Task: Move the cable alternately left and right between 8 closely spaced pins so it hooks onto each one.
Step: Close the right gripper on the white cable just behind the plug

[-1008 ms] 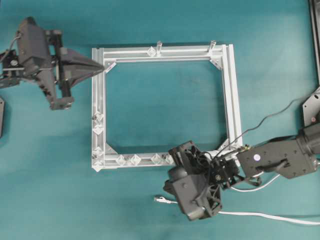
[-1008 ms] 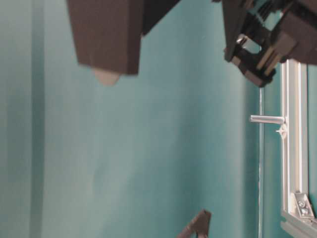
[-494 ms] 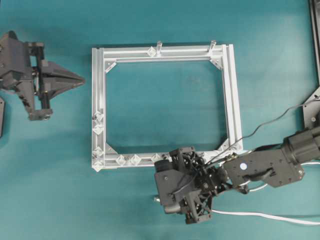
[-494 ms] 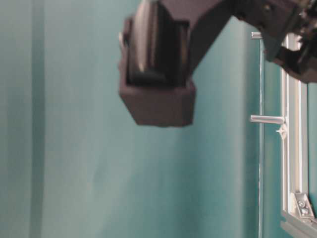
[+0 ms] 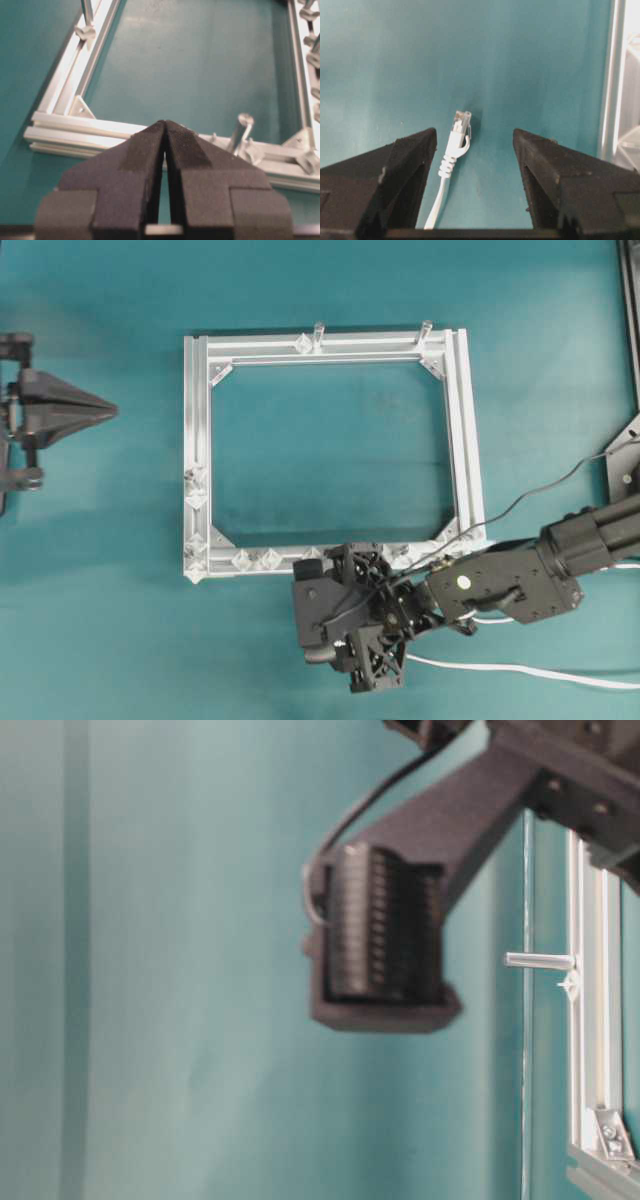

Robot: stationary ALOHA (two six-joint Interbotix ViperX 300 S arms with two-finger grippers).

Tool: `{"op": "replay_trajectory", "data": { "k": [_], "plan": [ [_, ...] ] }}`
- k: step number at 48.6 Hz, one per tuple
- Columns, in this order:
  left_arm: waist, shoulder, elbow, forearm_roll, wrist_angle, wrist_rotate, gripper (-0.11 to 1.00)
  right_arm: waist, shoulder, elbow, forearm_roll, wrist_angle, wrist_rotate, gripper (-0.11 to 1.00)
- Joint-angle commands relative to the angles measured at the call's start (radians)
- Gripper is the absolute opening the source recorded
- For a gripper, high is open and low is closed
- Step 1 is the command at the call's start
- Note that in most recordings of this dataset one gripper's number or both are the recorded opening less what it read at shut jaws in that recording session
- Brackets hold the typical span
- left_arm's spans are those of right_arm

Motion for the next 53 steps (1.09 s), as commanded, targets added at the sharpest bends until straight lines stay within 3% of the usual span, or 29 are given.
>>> {"op": "replay_trajectory", "data": {
  "k": [1,15,31,37,45,53],
  "plan": [
    [-0.002,-0.094,0.012,-0.002,0.032,-0.008,0.0,0.014,-0.011,-0.025,-0.002,-0.005,0.002,0.65],
    [-0.003,-0.42,0.091,0.002,0.184,-0.005,0.0,0.023,0.012,-0.032,-0.002,-0.006,0.006,0.65],
    [-0.005,-0.434,0.091,0.0,0.198,-0.011,0.0,0.028,0.034,-0.035,-0.002,-0.008,0.028,0.64],
    [-0.003,-0.433,0.086,0.0,0.186,-0.032,0.0,0.028,0.032,-0.038,-0.002,-0.005,0.034,0.51],
    [-0.003,-0.433,0.086,0.0,0.178,-0.097,0.0,0.031,0.032,-0.04,-0.003,-0.002,0.035,0.18],
    [-0.003,-0.433,0.084,0.0,0.187,-0.13,0.0,0.038,0.032,-0.041,-0.003,0.003,0.035,0.15]
  ]
}}
